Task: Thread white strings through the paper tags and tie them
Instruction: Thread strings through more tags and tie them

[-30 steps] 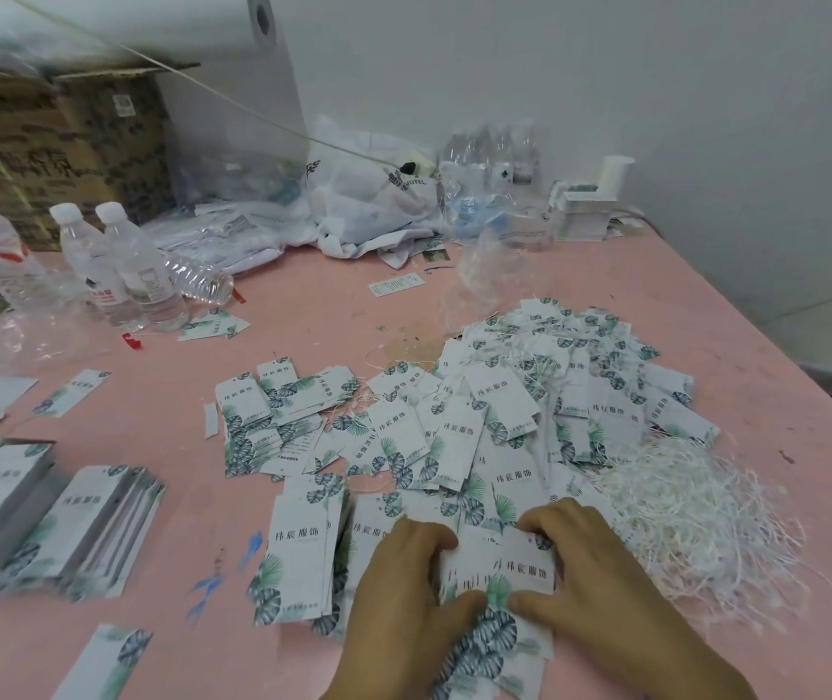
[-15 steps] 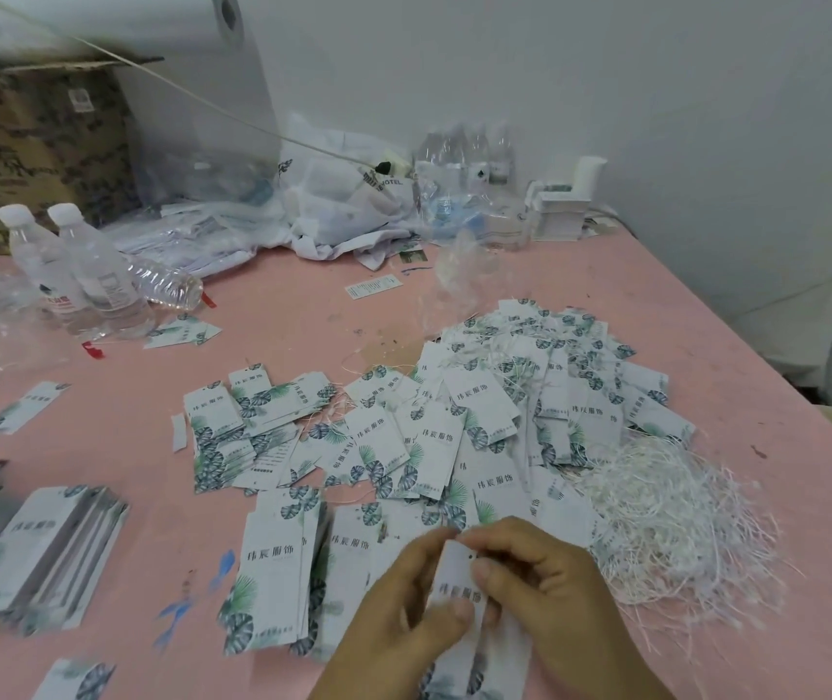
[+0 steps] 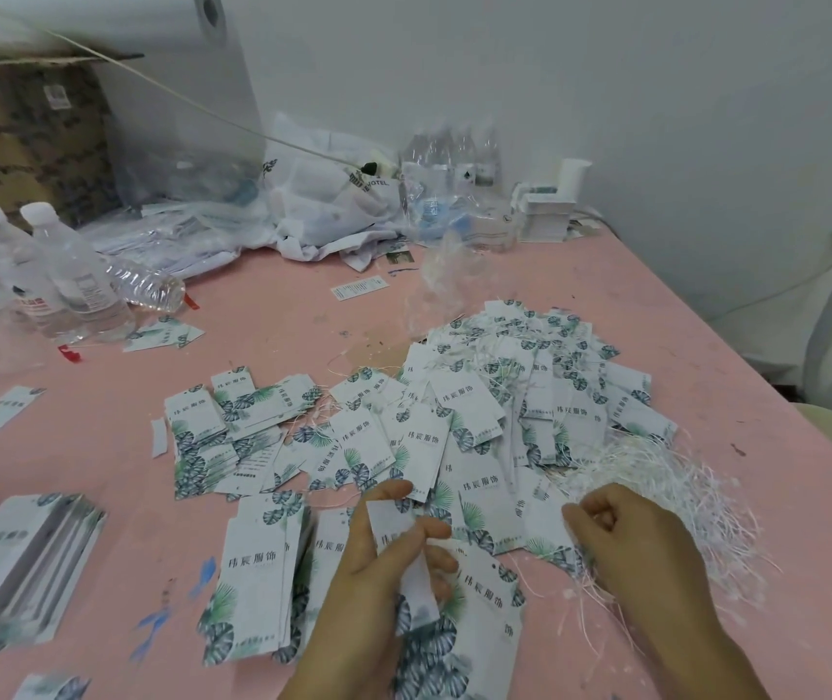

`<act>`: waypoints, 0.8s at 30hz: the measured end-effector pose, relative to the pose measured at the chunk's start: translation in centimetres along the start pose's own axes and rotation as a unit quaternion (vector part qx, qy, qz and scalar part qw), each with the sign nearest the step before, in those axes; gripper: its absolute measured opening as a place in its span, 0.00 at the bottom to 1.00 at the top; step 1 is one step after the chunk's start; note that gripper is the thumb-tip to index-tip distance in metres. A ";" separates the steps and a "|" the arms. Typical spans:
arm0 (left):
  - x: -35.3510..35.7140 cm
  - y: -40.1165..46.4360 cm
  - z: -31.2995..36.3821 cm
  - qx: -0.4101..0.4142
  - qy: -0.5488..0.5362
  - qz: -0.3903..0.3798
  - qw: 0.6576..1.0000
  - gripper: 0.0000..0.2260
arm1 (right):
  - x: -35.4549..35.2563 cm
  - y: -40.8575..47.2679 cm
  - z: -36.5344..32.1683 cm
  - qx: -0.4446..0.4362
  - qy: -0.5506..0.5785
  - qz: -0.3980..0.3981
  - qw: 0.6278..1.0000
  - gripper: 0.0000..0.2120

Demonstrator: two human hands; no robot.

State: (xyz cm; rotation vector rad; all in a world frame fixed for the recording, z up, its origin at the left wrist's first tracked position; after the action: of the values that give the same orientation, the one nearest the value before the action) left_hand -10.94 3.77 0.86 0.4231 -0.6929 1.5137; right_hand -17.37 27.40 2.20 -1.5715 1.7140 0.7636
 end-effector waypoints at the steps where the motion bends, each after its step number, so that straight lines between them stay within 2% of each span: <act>1: 0.3 0.4 0.1 -0.001 -0.006 0.008 1.000 0.22 | 0.2 0.2 -0.1 0.009 -0.027 -0.003 1.000 0.08; 4: 0.9 1.2 0.2 -0.022 -0.063 0.003 0.998 0.13 | 0.6 0.8 -0.3 0.024 -0.107 -0.006 0.994 0.12; 7: 0.8 1.2 -0.1 -0.028 -0.099 -0.005 0.995 0.10 | 0.8 1.1 -0.5 0.020 -0.154 -0.005 0.988 0.10; 12: 0.5 0.8 -0.7 -0.041 -0.103 -0.007 0.994 0.07 | 0.3 0.8 -0.7 0.006 -0.147 0.011 0.989 0.10; 14: 0.3 0.8 -0.8 -0.047 -0.117 -0.006 0.992 0.07 | -0.3 0.3 -1.0 -0.015 -0.101 0.030 0.994 0.09; 18: 0.2 0.7 -0.7 -0.056 -0.151 -0.011 0.987 0.06 | -1.2 -1.3 -2.5 -0.108 0.067 0.072 0.989 0.07; 22: -0.3 0.7 -0.6 -0.055 -0.143 0.001 0.988 0.06 | -1.2 -1.9 -2.9 -0.111 0.302 0.057 0.945 0.09; 24: -0.3 0.6 -0.6 -0.060 -0.141 0.005 0.988 0.05 | -1.5 -1.9 -2.8 -0.116 0.363 0.062 0.922 0.10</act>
State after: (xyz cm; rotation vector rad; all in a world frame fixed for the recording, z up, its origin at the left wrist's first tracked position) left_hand -11.42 4.02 0.13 0.5494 -1.0033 1.4264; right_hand -15.68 25.84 5.14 -2.0983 2.3282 0.4727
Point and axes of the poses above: each hand's wrist, its own y-axis towards the middle knuckle, its own x-axis out of the palm, z = x × y, the point moved 6 cm from there along y, towards the middle knuckle, and after that the axes turned 6 degrees about -z, right-handed, at the moved point
